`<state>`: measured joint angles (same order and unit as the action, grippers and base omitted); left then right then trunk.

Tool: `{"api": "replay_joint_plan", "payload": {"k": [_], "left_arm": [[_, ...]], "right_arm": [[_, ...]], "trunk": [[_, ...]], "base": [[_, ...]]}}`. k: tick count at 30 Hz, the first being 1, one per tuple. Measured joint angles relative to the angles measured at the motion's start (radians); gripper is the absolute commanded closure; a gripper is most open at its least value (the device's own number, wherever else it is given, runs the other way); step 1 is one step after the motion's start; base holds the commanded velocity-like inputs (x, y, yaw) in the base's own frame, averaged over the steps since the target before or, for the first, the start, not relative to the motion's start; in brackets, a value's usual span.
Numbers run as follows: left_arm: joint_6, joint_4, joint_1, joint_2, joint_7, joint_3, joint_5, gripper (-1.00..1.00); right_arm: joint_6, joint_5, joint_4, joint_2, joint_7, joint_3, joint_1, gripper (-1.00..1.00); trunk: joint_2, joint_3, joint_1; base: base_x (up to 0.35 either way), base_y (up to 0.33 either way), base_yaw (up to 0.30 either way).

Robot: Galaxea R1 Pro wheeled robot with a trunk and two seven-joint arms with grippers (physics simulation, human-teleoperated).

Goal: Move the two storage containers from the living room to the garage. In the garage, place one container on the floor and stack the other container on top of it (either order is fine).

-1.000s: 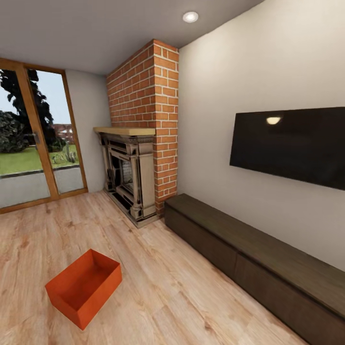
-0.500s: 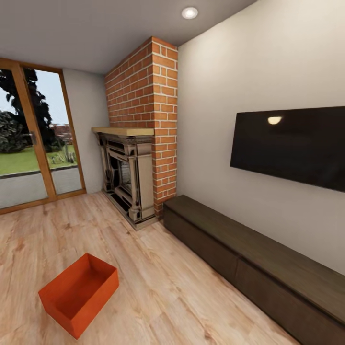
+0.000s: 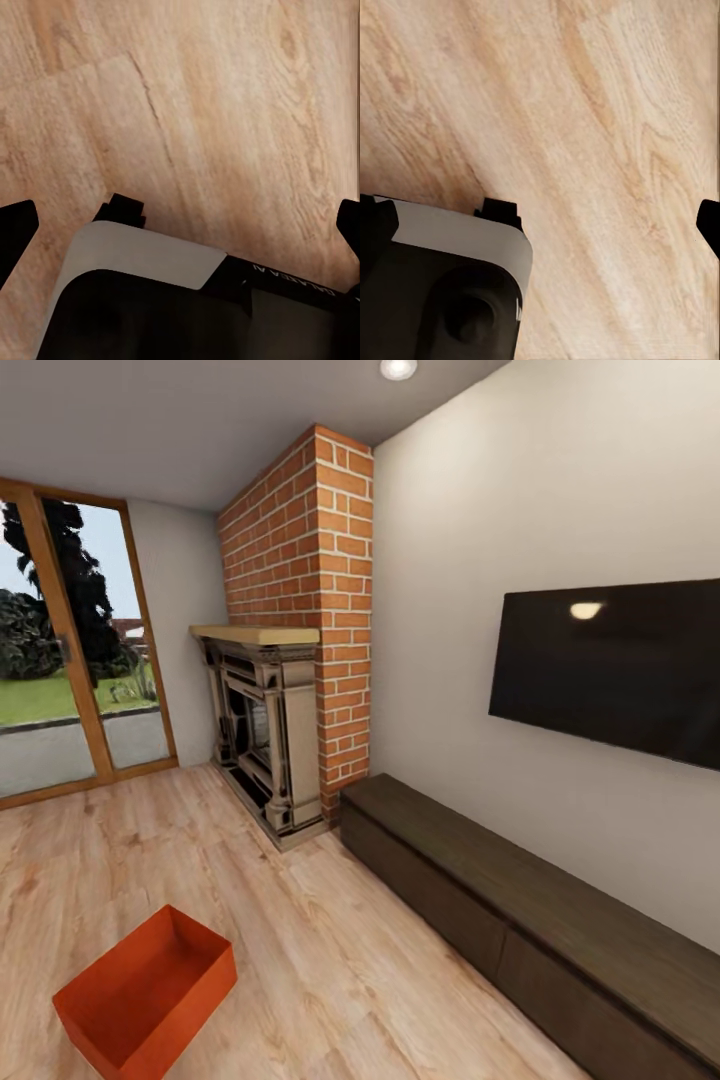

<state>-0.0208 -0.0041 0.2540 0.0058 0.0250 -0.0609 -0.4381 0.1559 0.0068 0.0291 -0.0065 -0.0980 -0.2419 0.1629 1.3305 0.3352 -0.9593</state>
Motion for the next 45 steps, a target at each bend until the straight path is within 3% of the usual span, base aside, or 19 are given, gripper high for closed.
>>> {"api": "replay_joint_plan", "payload": {"k": [32, 45], "left_arm": [[0.0, 0.0, 0.0, 0.0, 0.0, 0.0, -0.004, -1.0], [0.0, 0.0, 0.0, 0.001, 0.0, 0.0, -0.006, -1.0]], "right_arm": [[0.0, 0.0, 0.0, -0.001, 0.0, 0.0, 0.0, -1.0], [0.0, 0.0, 0.0, 0.0, 0.0, 0.0, 0.0, -1.0]], "trunk": [[0.0, 0.0, 0.0], [0.0, 0.0, -0.001]], "base": [[0.299, -0.098, 0.268], [0.049, -0.02, 0.275]]}}
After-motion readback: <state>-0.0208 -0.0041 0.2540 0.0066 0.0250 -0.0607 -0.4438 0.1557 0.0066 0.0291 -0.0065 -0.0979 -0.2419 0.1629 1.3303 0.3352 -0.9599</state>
